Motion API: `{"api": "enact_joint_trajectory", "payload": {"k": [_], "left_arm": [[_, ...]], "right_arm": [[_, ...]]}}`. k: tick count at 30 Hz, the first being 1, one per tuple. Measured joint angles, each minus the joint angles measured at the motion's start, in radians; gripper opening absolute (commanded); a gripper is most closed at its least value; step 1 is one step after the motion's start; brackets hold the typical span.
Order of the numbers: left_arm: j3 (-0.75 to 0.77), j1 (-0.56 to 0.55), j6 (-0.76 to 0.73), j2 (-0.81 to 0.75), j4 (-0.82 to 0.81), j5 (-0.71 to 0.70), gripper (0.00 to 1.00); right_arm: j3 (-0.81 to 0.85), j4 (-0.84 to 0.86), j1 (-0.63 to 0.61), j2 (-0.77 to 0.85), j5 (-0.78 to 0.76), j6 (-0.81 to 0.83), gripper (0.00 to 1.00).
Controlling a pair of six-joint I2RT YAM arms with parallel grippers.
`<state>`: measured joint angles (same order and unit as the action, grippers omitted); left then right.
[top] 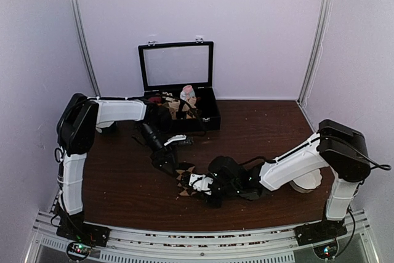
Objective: Roll the socks
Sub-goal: Smooth out the sock at the center of the board.
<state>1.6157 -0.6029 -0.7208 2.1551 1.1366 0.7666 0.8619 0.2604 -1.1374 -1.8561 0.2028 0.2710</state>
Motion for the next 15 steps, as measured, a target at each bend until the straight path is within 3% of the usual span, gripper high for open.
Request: {"api": "enact_joint_trajectory", "payload": {"k": [6,15], "left_arm": [[0.000,-0.049,-0.006,0.052,-0.039,-0.044,0.98],[0.131,-0.121,-0.009,0.124,-0.036,-0.055,0.98]], "right_arm": [[0.000,-0.097,-0.030,0.038,0.000,-0.092,0.00],[0.042,-0.179,-0.040,0.030,0.009,-0.197,0.00]]}}
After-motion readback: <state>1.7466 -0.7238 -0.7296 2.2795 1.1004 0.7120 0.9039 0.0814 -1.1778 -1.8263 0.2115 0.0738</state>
